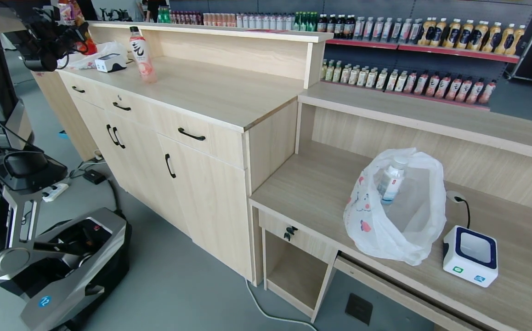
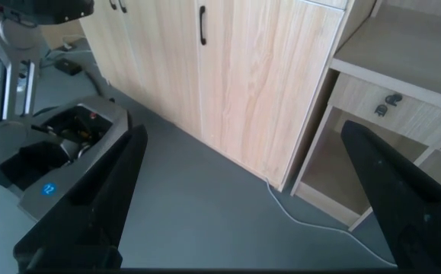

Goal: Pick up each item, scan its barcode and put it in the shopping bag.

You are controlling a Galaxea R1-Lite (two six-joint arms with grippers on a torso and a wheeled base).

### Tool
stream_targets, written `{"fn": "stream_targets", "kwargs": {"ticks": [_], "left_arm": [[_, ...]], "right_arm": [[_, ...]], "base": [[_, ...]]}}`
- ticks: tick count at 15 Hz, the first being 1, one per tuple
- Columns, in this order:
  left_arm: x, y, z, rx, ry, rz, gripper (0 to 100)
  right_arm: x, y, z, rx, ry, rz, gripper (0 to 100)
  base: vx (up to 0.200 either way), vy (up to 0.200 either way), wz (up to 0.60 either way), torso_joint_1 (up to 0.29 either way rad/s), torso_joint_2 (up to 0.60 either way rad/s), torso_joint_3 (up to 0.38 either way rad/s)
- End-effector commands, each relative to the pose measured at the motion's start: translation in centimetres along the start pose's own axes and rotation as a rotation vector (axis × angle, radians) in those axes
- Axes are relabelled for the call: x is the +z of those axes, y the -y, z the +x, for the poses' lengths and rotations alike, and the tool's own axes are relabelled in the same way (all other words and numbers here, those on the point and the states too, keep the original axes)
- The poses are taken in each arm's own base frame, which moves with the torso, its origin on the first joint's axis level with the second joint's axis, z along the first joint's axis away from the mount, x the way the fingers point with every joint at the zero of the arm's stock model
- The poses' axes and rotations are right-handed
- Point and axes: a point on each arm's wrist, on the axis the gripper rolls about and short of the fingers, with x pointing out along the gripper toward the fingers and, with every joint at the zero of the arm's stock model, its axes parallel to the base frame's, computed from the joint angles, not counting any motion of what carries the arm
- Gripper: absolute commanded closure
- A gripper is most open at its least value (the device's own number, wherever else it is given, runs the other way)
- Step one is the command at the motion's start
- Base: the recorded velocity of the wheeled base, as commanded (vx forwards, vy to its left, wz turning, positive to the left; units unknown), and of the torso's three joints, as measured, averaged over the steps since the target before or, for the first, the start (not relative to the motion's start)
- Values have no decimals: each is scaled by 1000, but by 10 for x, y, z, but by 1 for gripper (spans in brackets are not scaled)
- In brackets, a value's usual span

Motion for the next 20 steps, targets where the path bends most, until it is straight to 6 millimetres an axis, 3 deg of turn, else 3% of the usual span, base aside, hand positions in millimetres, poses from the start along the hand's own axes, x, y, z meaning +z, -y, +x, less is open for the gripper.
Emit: {"fn": "stream_targets", "kwargs": {"ticks": [1,6,11,16,18,20], "left_arm": [[0,0,0,1,0,0,0],[0,0,0,2,0,0,0],[0,0,0,1,0,0,0],[0,0,0,1,0,0,0],[0,0,0,4,0,0,0],[0,0,0,1,0,0,0]], "right_arm": [[0,-1,-2,1,0,0,0],[0,-2,-6,-3,-2,-5,0],[6,3,-2,-27,-1,-6,0],[33,24,3,-236,-327,170,0],[29,26,8,-280,-414,229,0],[15,35,26,-319,-538,309,0]], "base": [[0,0,0,0,0,0],[0,0,0,0,0,0],[0,0,-600,5,1,0],[0,0,-600,2,-1,0],[0,0,-600,0,0,2],[0,0,-600,5,2,0]]}}
